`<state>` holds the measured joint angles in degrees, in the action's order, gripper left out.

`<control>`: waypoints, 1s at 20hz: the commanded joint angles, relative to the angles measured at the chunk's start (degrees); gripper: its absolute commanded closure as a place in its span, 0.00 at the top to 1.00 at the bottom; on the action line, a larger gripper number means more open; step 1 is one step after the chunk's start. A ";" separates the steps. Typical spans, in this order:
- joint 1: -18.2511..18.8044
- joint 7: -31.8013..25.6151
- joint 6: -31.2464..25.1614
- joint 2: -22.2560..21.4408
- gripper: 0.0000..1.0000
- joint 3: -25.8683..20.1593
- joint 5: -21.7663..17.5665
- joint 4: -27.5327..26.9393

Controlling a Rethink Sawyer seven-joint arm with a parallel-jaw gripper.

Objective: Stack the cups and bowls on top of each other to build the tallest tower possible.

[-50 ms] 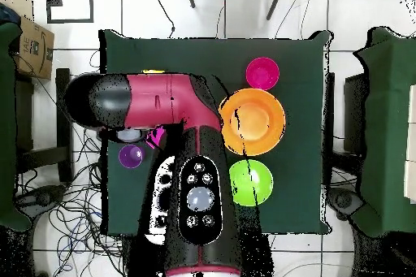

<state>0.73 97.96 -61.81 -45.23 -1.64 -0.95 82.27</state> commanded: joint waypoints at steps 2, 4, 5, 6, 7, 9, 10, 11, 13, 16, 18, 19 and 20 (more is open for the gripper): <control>0.55 6.37 -5.08 -0.60 0.00 0.97 -2.37 2.01; 0.21 6.11 -6.30 -0.81 0.00 1.90 -3.43 1.27; -0.01 5.76 -6.77 -0.52 0.00 2.65 -4.72 0.24; -0.27 5.47 -6.30 -0.23 0.00 3.32 -5.82 -0.18; -0.53 5.18 -5.83 0.05 0.00 4.00 -6.91 -0.60; -0.80 4.67 -3.68 0.94 0.00 5.23 -9.00 -1.39; -0.86 4.76 -2.69 1.25 0.00 5.60 -9.52 -1.37; -1.13 5.11 -0.34 1.97 0.00 6.21 -10.66 -1.36; -1.35 5.56 2.52 2.92 0.00 6.91 -11.81 -1.06; -1.56 5.92 3.72 3.63 0.00 7.56 -13.24 -1.48; -1.80 5.99 3.67 3.59 0.00 8.23 -14.47 -1.87; -1.86 5.98 3.71 3.59 0.00 8.50 -14.95 -2.00; -1.98 5.95 3.80 3.62 0.00 8.75 -15.36 -2.18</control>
<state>-0.31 98.01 -61.96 -44.69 6.97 -10.10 81.31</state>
